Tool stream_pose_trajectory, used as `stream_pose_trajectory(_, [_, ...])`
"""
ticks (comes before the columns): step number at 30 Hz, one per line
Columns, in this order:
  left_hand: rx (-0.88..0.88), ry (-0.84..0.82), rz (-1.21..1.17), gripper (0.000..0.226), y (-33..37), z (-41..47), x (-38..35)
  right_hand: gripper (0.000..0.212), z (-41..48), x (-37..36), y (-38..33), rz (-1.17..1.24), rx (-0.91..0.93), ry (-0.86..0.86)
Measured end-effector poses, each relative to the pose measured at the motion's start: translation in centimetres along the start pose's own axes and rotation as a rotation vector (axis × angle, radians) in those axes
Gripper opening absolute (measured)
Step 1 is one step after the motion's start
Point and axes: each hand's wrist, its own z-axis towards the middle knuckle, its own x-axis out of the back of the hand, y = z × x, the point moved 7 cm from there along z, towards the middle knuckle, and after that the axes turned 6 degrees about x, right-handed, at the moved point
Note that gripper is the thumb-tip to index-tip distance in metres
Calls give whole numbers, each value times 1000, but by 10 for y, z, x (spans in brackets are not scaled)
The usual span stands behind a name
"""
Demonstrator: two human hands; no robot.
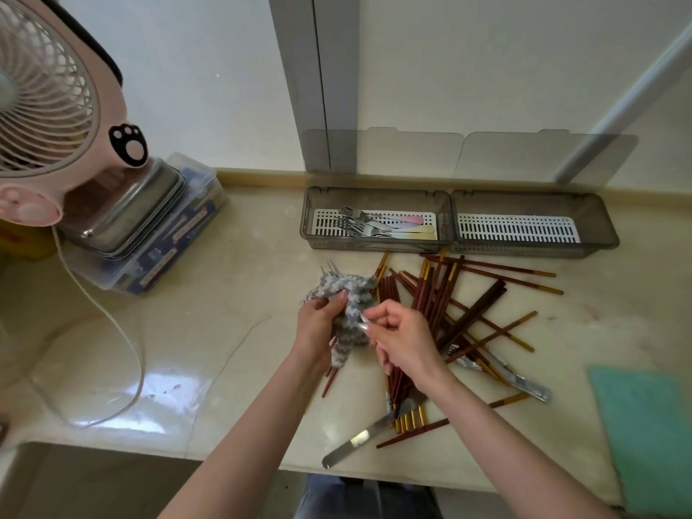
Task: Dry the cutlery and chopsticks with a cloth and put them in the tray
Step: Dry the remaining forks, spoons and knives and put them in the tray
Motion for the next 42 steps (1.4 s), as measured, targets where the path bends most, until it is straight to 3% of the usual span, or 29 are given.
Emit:
stream_pose_trajectory(3, [-11, 64, 40, 2, 2, 5, 2, 5, -9, -8, 4, 24, -29, 16])
stream_pose_trajectory(8, [-80, 174, 183, 16, 16, 14, 9, 7, -16, -11, 7, 199, -101, 63])
stream_pose_trajectory(17, [-136, 348, 290, 35, 42, 25, 41, 9, -30, 1, -6, 130, -50, 135])
stream_pose_trajectory(19, [-85, 280, 237, 25, 42, 25, 42, 9, -32, 9, -8, 172, -29, 239])
stream_pose_trajectory(21, [8, 70, 205, 10, 31, 20, 25, 9, -29, 13, -11, 208, 12, 320])
stream_pose_trajectory(23, [100, -119, 153, 11, 14, 11, 3, 9, -22, 6, -13, 198, 42, 319])
stream_pose_trajectory(25, [116, -154, 139, 13, 4, 7, -8, 9, -17, -2, -12, 182, 48, 279])
stream_pose_trajectory(27, [90, -85, 82, 13, 6, 8, -6, 8, -17, -11, -10, 232, 53, 149])
stream_pose_trajectory(30, [76, 31, 4, 24, 12, 12, 9, 41, -23, -24, -4, 441, -20, -207])
stream_pose_trajectory(32, [78, 73, -8, 33, 14, 13, 15, 52, -29, -25, -3, 529, -39, -329])
stream_pose_trajectory(35, [72, 80, -18, 52, 17, 14, 15, 49, -25, -20, 2, 483, -18, -227])
stream_pose_trajectory(42, [4, -75, 30, 13, 17, 7, -9, 29, -8, -5, -3, 561, -17, 85])
